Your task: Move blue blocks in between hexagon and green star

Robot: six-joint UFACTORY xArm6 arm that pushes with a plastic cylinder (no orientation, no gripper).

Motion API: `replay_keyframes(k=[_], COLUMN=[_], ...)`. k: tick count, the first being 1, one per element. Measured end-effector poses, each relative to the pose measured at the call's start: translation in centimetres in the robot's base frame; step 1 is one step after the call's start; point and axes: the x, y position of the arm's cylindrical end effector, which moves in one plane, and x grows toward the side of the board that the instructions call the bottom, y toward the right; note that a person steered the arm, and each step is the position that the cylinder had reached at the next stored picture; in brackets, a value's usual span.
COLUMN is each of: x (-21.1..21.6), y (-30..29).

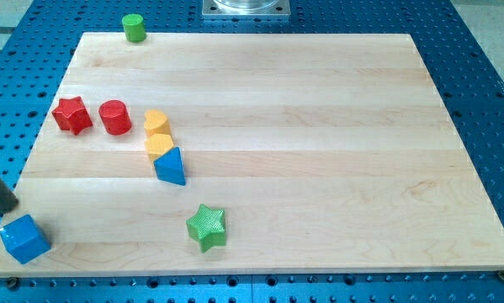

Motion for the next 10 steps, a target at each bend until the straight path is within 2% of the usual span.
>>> replay_keyframes(k=[1, 2, 3, 4, 5, 7, 8, 9, 10], x=[0.0, 5.0, 7.2, 7.4, 5.1, 1.9, 1.9, 4.7, 6.0], y=[0.0, 0.0, 1.0, 4.4, 6.0, 5.8, 10.5, 8.6, 11.4])
